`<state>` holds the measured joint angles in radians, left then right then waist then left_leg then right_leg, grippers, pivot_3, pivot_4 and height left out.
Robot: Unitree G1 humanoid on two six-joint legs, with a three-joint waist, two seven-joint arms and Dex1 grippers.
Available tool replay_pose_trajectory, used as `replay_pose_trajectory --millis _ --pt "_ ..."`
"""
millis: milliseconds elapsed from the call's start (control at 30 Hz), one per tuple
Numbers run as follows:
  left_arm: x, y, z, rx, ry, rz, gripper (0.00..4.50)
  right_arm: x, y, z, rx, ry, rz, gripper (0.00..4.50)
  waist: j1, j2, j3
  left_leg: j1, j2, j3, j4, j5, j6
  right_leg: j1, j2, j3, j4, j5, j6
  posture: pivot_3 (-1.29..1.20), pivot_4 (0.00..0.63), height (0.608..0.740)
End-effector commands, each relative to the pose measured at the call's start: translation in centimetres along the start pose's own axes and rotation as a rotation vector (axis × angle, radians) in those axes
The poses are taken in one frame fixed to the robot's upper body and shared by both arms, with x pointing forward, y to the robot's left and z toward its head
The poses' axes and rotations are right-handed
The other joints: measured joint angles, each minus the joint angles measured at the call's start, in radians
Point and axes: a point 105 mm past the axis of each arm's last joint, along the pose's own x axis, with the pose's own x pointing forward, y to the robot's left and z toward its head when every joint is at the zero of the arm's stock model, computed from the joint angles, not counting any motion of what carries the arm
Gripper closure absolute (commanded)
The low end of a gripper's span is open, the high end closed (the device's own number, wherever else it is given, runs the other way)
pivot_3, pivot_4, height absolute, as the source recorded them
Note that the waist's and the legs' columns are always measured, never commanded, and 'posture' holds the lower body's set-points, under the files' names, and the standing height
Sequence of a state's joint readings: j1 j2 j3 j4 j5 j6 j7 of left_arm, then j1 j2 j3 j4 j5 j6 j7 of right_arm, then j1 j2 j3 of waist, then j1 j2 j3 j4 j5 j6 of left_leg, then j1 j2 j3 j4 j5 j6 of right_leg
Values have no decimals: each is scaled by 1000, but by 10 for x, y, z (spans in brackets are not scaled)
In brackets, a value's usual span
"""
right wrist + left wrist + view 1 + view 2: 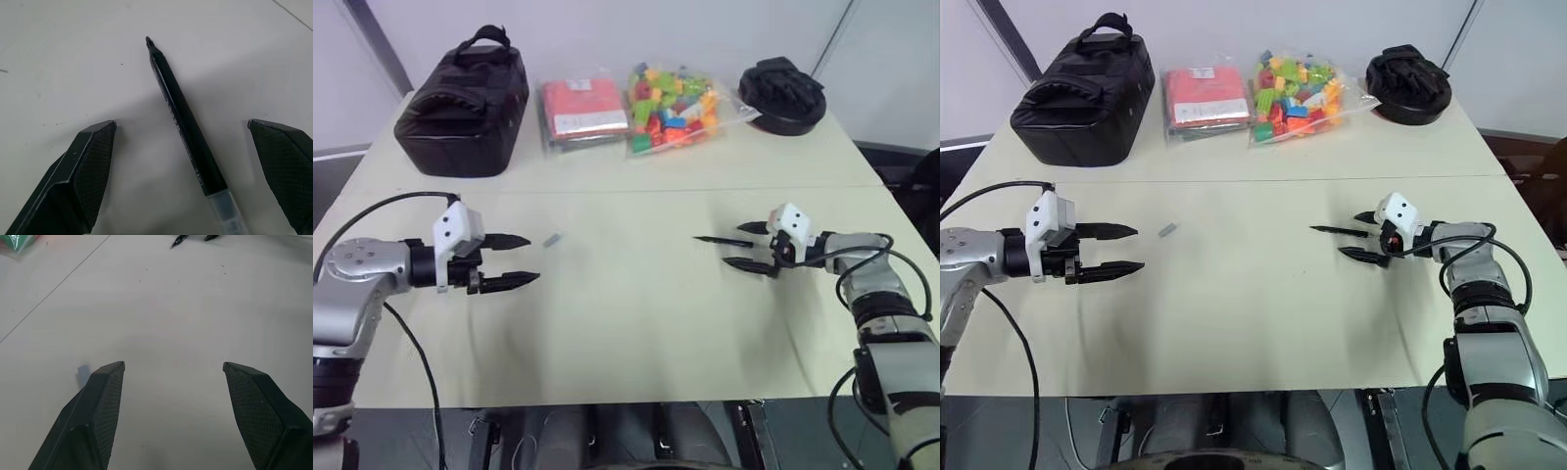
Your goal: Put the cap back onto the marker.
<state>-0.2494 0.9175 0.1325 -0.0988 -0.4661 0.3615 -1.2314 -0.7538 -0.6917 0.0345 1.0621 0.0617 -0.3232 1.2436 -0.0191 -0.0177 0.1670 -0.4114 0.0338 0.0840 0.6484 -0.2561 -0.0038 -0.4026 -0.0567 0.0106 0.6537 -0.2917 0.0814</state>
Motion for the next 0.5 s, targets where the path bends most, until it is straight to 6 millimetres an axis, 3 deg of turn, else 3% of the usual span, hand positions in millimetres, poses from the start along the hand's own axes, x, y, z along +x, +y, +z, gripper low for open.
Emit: replay_pose_trajectory --millis 33,200,500 --pt "0 1 6 38 -19 10 1140 -3 -3 0 -33 23 3 39 1 0 0 0 0 0 0 0 0 0 0 0 0 0 0 0 150 740" --pt "4 -2 3 30 -27 15 1140 9 -2 13 -45 -5 39 39 -1 0 0 0 0 0 0 0 0 0 0 0 1 0 0 0 150 740" --pt "6 -6 0 19 -35 38 1140 21 -5 44 80 -103 111 39 -6 0 0 1 0 0 0 0 -1 -1 0 1 3 0 0 0 150 740"
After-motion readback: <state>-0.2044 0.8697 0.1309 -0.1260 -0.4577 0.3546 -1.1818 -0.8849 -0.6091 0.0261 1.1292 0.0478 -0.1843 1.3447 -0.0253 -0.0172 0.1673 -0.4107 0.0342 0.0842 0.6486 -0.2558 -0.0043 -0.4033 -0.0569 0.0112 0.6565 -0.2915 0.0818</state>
